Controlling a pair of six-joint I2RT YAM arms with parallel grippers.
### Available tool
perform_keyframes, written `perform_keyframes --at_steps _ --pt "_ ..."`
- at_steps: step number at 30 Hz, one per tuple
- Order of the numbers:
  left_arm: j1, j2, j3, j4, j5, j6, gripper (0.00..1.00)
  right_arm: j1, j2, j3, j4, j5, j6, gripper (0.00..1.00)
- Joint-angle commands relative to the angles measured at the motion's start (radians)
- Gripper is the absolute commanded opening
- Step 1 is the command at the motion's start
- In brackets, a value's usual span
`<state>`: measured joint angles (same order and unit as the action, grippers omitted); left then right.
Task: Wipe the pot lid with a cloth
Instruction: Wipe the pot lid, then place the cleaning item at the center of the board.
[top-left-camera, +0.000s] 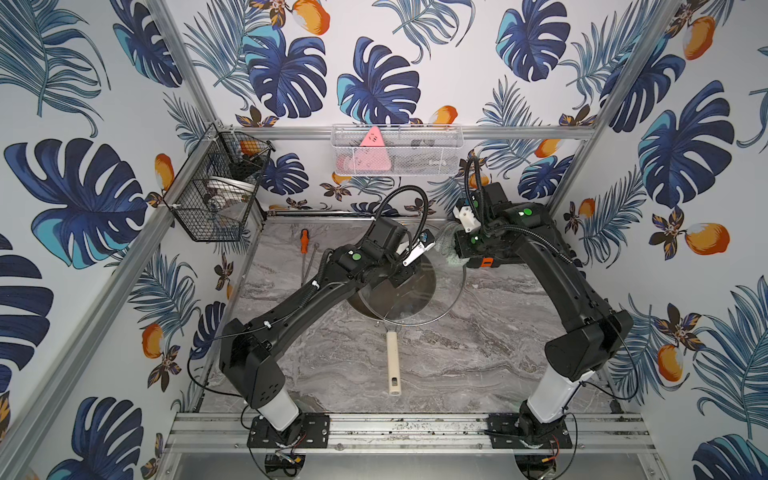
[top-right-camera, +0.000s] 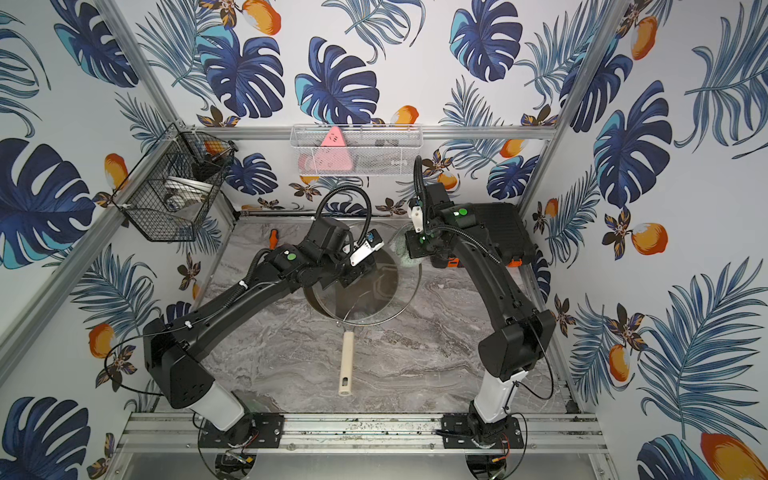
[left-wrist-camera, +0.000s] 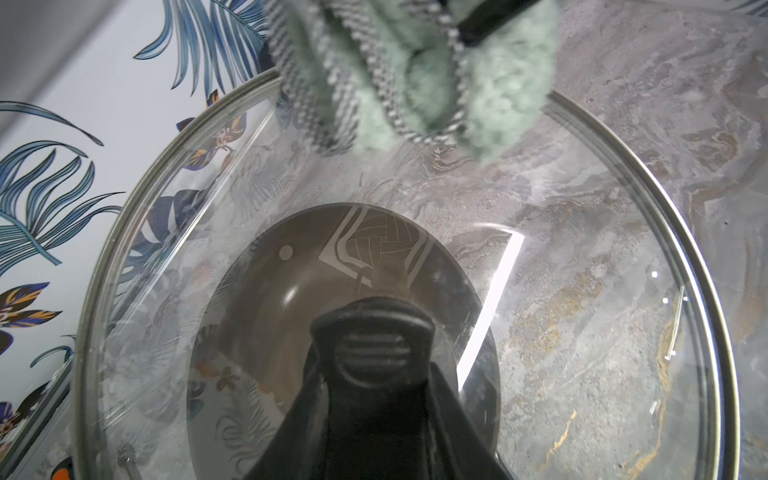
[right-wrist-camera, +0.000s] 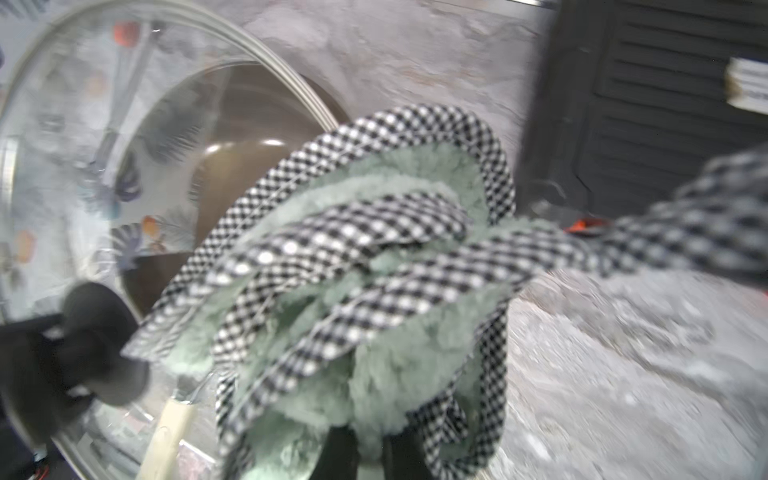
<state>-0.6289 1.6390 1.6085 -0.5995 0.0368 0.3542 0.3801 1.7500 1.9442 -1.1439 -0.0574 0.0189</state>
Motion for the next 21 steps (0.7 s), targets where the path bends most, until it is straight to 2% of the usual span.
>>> perform_keyframes --at_steps 1,10,15,21 --pt "0.001 0.008 0.034 0.072 -0.060 -0.089 0.00 -0.031 -0.067 -0.082 0.037 0.025 0.056 0.00" --pt "0.000 0.071 0.124 0.010 -0.237 -0.269 0.00 -0.110 -0.250 -0.387 0.105 -0.022 0.092 0.00" --pt "0.001 0.123 0.191 -0.051 -0.328 -0.360 0.00 -0.119 -0.296 -0.501 0.136 -0.035 0.100 0.00" --pt "0.002 0.185 0.240 -0.111 -0.377 -0.456 0.00 -0.158 -0.318 -0.687 0.227 -0.069 0.076 0.00"
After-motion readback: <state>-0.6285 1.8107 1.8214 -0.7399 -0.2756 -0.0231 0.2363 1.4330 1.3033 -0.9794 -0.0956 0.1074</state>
